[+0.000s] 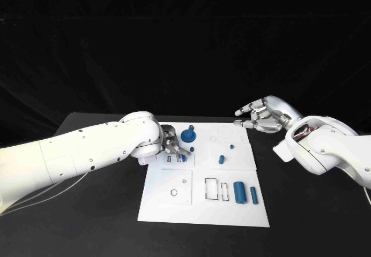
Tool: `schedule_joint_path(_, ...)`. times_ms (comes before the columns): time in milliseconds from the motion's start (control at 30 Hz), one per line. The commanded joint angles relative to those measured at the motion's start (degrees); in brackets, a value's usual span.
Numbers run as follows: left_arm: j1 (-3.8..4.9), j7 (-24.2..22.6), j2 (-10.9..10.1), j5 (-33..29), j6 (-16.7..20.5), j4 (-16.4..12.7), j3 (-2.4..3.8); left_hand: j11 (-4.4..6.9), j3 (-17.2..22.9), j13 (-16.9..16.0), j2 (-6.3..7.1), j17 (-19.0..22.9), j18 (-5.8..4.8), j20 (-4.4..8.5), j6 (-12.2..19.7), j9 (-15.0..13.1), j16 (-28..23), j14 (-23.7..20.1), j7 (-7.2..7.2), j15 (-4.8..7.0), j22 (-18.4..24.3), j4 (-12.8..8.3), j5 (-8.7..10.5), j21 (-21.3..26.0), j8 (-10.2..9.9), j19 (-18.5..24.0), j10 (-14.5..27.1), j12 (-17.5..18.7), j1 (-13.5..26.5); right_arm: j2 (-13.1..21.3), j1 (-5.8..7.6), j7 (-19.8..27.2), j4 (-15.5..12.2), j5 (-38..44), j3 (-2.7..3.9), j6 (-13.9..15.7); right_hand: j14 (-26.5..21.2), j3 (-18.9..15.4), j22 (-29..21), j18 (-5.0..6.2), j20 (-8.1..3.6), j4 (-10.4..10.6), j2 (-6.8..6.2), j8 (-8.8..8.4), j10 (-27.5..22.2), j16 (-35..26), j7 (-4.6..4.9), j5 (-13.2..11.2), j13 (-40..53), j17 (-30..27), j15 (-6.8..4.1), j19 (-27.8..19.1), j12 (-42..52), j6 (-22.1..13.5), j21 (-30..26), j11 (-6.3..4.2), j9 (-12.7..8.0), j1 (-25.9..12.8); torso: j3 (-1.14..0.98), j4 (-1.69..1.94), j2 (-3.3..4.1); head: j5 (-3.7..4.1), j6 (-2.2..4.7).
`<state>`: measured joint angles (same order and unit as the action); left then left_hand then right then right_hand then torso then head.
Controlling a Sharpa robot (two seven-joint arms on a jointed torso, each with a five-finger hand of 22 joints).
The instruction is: Assemble the parts on the task board
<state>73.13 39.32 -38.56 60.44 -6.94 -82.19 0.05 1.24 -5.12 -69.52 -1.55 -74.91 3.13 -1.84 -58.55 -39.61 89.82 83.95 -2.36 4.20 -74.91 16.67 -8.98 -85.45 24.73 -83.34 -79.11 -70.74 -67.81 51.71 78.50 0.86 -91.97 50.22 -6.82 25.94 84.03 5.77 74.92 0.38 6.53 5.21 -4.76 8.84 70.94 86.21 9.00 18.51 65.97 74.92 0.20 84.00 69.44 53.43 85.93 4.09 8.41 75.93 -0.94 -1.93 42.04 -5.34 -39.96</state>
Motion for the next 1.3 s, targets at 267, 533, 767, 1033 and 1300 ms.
schedule_joint_path(267,0.07,-0.1,0.3,0.0,-1.8,0.0,0.03,0.16,1.6,0.0,-0.52,-15.1,-0.92,0.03,0.4,-0.6,0.2,6.0,-0.11,0.28,-4.7,0.0,-0.16,-0.3,0.0,-0.5,0.2,-0.1,-1.6,-0.2,-0.15,0.1,0.2,0.5,-0.01,-1.0,4.2,-0.2,12.0,0.89,-0.37,0.0,0.03,0.28,0.3,-0.2,-0.11,0.3,0.1,8.2,-0.32,2.8,0.0,0.4,-0.2,-0.06,-0.1,-0.4,0.01,-0.02,-0.01,0.00,0.02)
schedule_joint_path(533,0.07,-0.4,0.4,-0.7,-1.8,0.1,0.03,0.25,5.0,0.6,-1.61,-15.1,-0.90,-0.01,0.7,-1.3,0.2,6.0,-0.01,0.36,-4.7,-0.2,-0.24,-0.3,-0.9,-0.4,0.7,0.9,-4.8,-0.3,-0.20,0.1,0.2,0.4,-0.01,-1.1,4.3,-0.2,12.0,0.89,-0.39,0.0,0.13,0.31,0.6,-0.2,-0.13,0.4,0.4,8.3,-0.34,2.8,0.4,0.4,-0.2,-0.08,-0.1,-0.4,0.00,-0.03,-0.01,-0.08,-0.18)
schedule_joint_path(767,0.07,-0.7,0.4,-1.7,-1.6,0.1,0.03,0.28,13.8,2.5,-1.86,-15.1,-0.83,0.07,1.6,-1.4,0.2,6.0,-0.11,0.52,-4.5,-1.3,-0.60,-0.1,-2.9,-0.1,2.1,3.3,-12.0,-0.3,-0.25,0.1,0.1,0.4,-0.02,-1.4,4.3,-0.2,12.0,0.89,-0.39,0.0,0.13,0.31,0.6,-0.2,-0.13,0.4,0.4,8.3,-0.34,2.8,0.4,0.4,-0.2,-0.08,-0.1,-0.4,0.01,-0.01,0.01,-0.06,-0.26)
schedule_joint_path(1033,0.06,-1.0,0.1,-2.8,-1.6,-0.1,0.03,-0.35,37.1,4.5,8.19,-15.1,-0.68,-0.21,1.2,-3.2,0.2,6.0,-0.75,-0.05,-4.2,-1.2,-0.34,0.1,-4.6,0.3,2.5,6.1,-10.2,-0.3,-0.33,0.0,0.2,0.4,-0.04,-1.7,4.2,-0.2,12.0,0.89,-0.40,0.0,0.14,0.32,0.7,-0.2,-0.14,0.5,0.5,8.3,-0.35,2.8,0.5,0.4,-0.3,-0.09,-0.1,-0.4,0.02,-0.01,0.01,-0.03,-0.20)
schedule_joint_path(1300,0.05,-1.5,-0.9,-3.9,-0.6,-0.7,0.03,-0.34,44.3,5.7,10.62,-15.1,-0.66,-0.31,1.3,-4.7,0.2,6.0,-0.95,-0.13,-4.1,-4.6,-0.19,0.2,-4.6,0.5,3.0,7.6,-7.1,-0.3,-0.46,0.0,0.3,0.3,-0.05,-1.7,4.2,-0.2,12.0,0.89,-0.40,0.0,0.14,0.32,0.7,-0.2,-0.14,0.5,0.5,8.3,-0.35,2.8,0.5,0.4,-0.3,-0.09,-0.1,-0.4,-0.02,0.04,0.03,-0.07,-0.08)
